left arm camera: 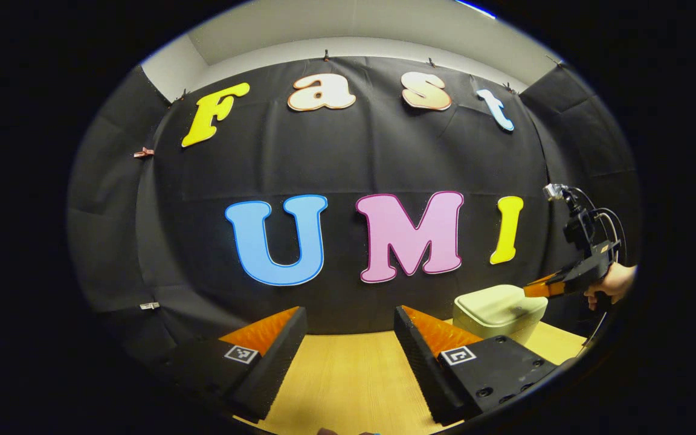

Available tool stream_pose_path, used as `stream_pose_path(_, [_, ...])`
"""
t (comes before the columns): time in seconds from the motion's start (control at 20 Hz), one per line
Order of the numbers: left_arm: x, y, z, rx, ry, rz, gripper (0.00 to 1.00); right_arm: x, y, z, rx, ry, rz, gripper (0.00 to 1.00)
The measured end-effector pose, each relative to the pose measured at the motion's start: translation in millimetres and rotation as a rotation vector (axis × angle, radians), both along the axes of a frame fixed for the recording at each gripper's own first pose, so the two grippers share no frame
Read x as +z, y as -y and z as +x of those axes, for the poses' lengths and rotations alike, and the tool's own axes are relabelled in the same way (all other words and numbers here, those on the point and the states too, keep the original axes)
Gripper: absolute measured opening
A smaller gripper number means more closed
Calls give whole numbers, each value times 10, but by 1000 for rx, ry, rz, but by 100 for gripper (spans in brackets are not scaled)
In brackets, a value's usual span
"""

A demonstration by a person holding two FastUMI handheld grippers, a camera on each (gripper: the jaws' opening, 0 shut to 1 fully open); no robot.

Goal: Press the lid of the desktop garbage bin to open it, pick up the crumpled paper on the desktop and throw it into the bin, then pick up the pop can on the desktop and drop it into the bin, and finally close the garbage bin lid.

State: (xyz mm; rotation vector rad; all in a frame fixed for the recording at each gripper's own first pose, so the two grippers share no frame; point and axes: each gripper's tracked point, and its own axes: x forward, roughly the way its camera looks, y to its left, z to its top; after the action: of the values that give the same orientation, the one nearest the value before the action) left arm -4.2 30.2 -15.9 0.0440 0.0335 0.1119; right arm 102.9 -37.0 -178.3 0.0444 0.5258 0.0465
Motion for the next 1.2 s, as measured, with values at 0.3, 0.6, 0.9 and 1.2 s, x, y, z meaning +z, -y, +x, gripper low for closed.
stream_pose_path(0.3, [-36, -34, 31, 11, -7, 1, 94, -264, 22, 30, 9, -57, -9, 5])
stream_pose_path(0.6, [-78, -50, 102, 14, -15, -2, 94, -358, 31, 3, 2, -68, 33, 5])
stream_pose_path(0.9, [-86, -21, 137, 4, -15, -8, 94, -246, 27, 25, 7, -33, 14, 5])
stream_pose_path(1.2, [-56, -57, 129, 10, -4, 3, 94, 81, 75, 45, -11, 85, 22, 5])
